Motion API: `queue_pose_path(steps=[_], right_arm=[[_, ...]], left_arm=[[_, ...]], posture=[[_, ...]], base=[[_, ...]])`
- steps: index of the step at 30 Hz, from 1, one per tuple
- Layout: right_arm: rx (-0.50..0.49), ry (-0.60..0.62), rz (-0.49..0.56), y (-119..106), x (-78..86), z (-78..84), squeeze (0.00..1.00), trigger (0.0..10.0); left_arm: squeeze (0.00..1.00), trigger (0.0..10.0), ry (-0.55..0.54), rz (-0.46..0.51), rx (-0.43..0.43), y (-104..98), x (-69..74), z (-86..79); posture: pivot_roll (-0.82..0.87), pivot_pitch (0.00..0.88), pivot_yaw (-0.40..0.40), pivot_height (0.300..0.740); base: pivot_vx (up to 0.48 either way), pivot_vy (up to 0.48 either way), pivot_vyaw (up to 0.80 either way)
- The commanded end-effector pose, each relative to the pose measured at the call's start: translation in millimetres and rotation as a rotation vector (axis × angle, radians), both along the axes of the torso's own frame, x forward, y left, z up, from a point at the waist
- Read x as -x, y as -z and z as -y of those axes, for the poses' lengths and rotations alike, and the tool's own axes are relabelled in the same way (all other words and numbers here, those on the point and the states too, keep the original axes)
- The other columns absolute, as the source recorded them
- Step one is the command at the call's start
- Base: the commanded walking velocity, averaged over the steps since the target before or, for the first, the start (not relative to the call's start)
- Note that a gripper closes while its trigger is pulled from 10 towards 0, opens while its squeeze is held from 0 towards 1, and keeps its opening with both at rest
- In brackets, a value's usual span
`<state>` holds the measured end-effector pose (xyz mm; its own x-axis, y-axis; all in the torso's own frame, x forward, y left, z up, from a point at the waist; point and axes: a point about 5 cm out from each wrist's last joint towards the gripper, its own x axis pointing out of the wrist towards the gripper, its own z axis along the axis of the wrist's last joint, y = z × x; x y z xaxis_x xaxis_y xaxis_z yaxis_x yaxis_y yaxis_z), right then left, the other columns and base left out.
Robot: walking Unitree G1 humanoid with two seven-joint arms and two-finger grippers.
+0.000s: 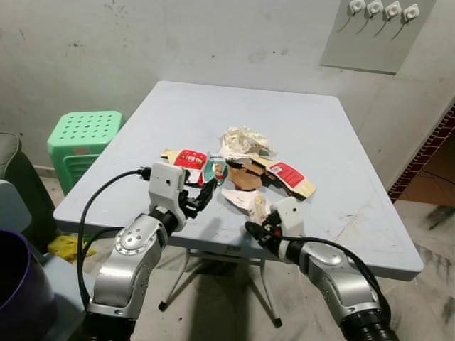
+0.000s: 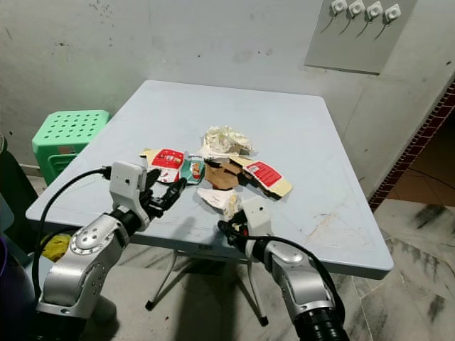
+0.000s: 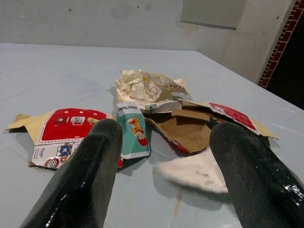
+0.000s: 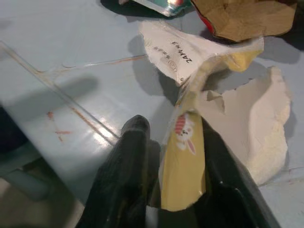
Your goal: Picking trash to rubbish bin
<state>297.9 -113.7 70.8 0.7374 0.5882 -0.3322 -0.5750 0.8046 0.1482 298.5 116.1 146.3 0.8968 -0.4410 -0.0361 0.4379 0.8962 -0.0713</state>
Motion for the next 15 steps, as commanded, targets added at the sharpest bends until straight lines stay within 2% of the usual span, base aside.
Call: queue_pose_path(steps=[1,10,11,15], right_arm=[[-0.034,0.005,0.049,-9,-1.1,5.9,0.00,0.0],[-0.090,-0.031,0.148,-19,1.2,12.8,0.00,0.0],[-0.112,-0.052,0.184,-23,2.0,13.0,0.00,0.0],[-0.116,-0.031,0.197,-24,1.4,16.0,0.00,0.0]], left_arm=[[0.00,10.0,-0.007,0.006,0.001,-4,-2.6,0.6],[0.00,10.0,-0.011,0.009,0.001,-5,-4.3,0.3],[0.00,10.0,-0.013,0.009,0.001,-5,-4.7,0.0],[0.00,10.0,-0.014,0.010,0.000,-5,-4.8,0.0]], posture=[[0.01,0.000,-0.053,0.740],[0.01,0.000,-0.050,0.740],[0.01,0.000,-0.050,0.740],[0.01,0.000,-0.048,0.740]], base=[[0.000,0.000,0.00],[0.000,0.000,0.00],[0.000,0.000,0.00],[0.000,0.000,0.00]])
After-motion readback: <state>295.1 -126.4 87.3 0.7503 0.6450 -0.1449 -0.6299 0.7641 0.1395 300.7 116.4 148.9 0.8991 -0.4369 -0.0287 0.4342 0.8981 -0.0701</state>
